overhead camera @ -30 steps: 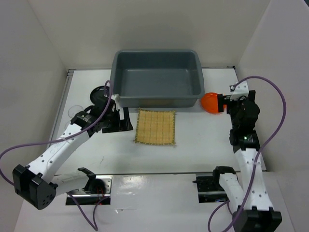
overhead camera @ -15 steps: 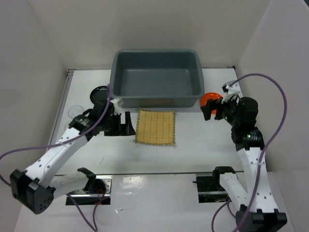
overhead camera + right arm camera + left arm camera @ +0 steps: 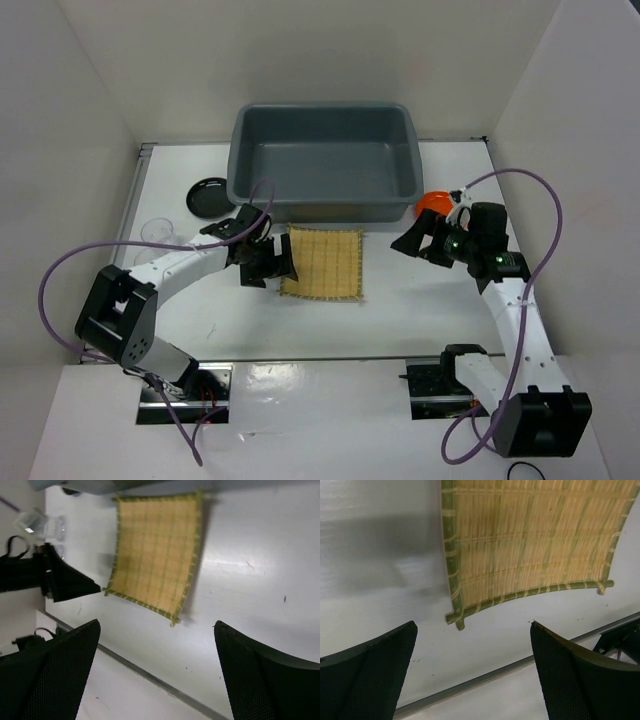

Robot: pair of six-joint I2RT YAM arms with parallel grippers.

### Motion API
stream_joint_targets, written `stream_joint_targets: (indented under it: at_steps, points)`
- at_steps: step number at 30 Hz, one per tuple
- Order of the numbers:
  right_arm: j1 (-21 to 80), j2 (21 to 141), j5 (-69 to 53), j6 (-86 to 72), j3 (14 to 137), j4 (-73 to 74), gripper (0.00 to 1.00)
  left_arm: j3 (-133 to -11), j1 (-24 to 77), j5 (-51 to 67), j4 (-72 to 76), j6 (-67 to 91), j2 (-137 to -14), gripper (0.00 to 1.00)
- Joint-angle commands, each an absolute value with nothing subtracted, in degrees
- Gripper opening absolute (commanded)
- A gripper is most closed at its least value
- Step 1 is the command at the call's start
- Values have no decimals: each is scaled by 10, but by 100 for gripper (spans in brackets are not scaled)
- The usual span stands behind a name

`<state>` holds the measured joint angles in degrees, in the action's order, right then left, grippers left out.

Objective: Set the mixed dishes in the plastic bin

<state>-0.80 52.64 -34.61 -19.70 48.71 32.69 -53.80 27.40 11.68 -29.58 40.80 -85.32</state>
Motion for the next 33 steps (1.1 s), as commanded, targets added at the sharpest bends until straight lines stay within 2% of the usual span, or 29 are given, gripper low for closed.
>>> stream_joint_targets:
  at_steps: [1, 8, 14, 24, 33]
  points:
    - [-15, 529, -284, -291, 445, 342, 99, -555, 271, 129, -232, 444, -856, 100]
    - [24, 648, -377, -409, 384, 223, 99, -534, 251, 121, -213, 449, -861, 100]
    - [126, 700, -287, -486, 353, 109, 99, -515, 212, 155, -210, 422, -876, 100]
    - [142, 834, -245, -496, 374, 48, 99, -488, 187, 239, -125, 392, -980, 100]
    - [159, 929, -279, -483, 387, -37, 99, -458, 192, 313, -39, 396, -1046, 98]
